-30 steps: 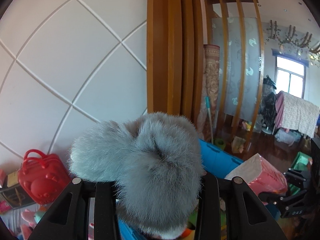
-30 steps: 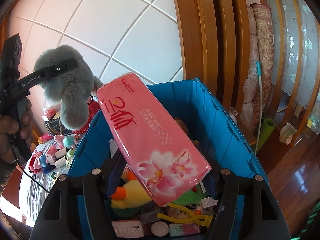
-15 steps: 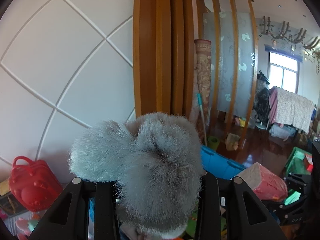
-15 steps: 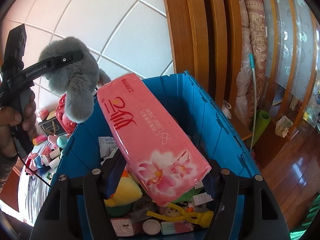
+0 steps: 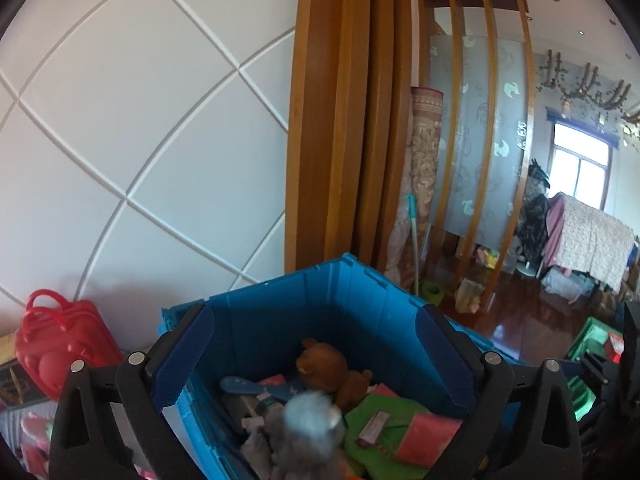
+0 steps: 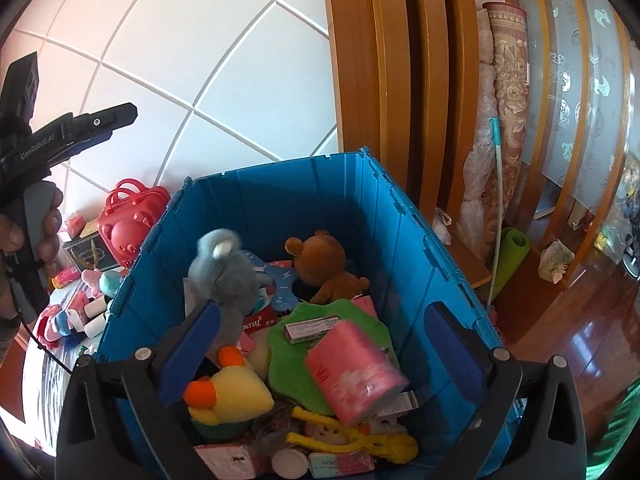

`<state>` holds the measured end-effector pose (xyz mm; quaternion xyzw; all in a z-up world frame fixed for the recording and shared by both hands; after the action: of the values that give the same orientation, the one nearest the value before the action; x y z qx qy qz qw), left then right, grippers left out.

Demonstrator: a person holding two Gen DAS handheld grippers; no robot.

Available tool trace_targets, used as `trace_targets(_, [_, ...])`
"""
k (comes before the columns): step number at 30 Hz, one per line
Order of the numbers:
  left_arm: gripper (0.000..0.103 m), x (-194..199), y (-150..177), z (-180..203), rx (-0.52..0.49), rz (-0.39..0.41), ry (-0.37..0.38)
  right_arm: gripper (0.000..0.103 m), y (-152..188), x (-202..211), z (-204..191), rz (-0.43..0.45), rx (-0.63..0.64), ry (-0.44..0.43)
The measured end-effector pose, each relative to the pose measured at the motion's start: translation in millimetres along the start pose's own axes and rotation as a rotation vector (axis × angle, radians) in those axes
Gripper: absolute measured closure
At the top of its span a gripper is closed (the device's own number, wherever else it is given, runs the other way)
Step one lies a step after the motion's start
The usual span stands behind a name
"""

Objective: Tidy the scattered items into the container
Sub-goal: 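Open both grippers to drop the plush and tissue pack into the crate, then withdraw both tools from the crate back toward the bed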

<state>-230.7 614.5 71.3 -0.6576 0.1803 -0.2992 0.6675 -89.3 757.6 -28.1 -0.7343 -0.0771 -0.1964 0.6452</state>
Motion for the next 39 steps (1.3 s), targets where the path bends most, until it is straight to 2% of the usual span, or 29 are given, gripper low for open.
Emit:
trace_targets(8, [0.001, 55, 16, -57, 0.023, -0.014, -0.111, 0.0, -6, -6, -42, 0.011, 0.031, -0.09])
trace_targets(18, [0.001, 150, 41, -150, 0.043, -0.024, -0.315, 0.0, -14, -6, -133, 0.04, 0.1, -0.249])
trace_targets(28, [0.001, 260, 80, -246, 0.091, -0.05, -0.516, 0.0, -6, -4, -249, 0.023, 0.194, -0.422])
trace_targets(34, [0.001, 319, 101, -317, 0.101, -0.071, -0.573, 0.0, 5, 1, -326, 0.022, 0.217, -0.46])
trace_targets(39, [0.001, 367, 116, -384, 0.114, -0.102, -0.598, 0.0, 26, 3, -405, 0.008, 0.235, -0.479])
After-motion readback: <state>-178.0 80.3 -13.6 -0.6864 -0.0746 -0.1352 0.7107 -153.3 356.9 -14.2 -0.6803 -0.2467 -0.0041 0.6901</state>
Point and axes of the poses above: each gripper's, at about its wrist camera, not at the fingertips, and x roughly against the way its jaws point, z to its right, y to its underside, the point moved 9 cm from there along -x, roughly the way its jaws point, and after that the axes turned 15 degrees about z, right-handed, at the moved point
